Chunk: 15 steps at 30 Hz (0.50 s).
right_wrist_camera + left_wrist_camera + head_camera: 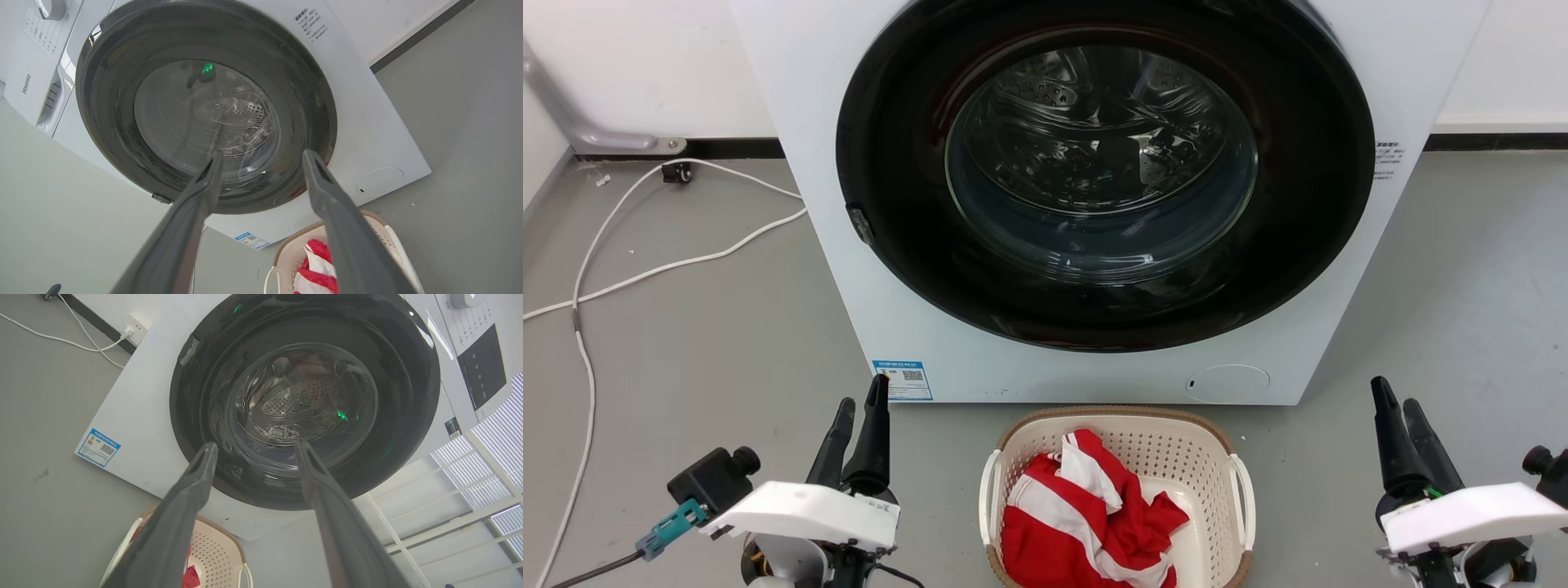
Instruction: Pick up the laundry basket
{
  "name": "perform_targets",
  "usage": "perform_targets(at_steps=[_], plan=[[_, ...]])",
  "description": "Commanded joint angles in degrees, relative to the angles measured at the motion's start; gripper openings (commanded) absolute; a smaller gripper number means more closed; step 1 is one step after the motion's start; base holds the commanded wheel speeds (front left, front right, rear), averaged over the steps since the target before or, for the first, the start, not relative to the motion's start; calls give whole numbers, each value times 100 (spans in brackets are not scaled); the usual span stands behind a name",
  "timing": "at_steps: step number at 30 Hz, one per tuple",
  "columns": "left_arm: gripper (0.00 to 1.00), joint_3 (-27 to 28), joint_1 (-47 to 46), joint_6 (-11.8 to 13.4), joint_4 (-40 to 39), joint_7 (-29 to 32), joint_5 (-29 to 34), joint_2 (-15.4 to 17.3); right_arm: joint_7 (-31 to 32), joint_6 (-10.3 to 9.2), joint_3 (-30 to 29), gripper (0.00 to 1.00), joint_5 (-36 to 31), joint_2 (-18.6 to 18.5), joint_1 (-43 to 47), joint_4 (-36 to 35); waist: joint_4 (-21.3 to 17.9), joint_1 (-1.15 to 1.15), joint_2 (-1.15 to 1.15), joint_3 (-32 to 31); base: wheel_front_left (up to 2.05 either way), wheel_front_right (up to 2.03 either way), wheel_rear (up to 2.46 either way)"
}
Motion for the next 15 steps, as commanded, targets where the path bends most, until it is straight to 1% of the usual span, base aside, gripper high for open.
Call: perform_targets(at_steps=[1,10,11,15], plan=[[100,-23,-38,24,-98,-60,266,26,-34,7,-5,100,-274,-15,-6,-110,0,0,0,0,0,0,0],[100,-157,-51,95,-74,-228,1153,74,-96,8,84,100,-1233,-57,23,-169,-10,0,0,6,0,0,0],[100,-189,-55,102,-61,-259,1314,82,-118,9,90,100,-1429,-59,25,-180,-10,0,0,8,0,0,0],[100,-238,-66,115,-37,-312,1536,87,-148,9,89,100,-1688,-51,34,-201,-10,0,0,10,0,0,0]])
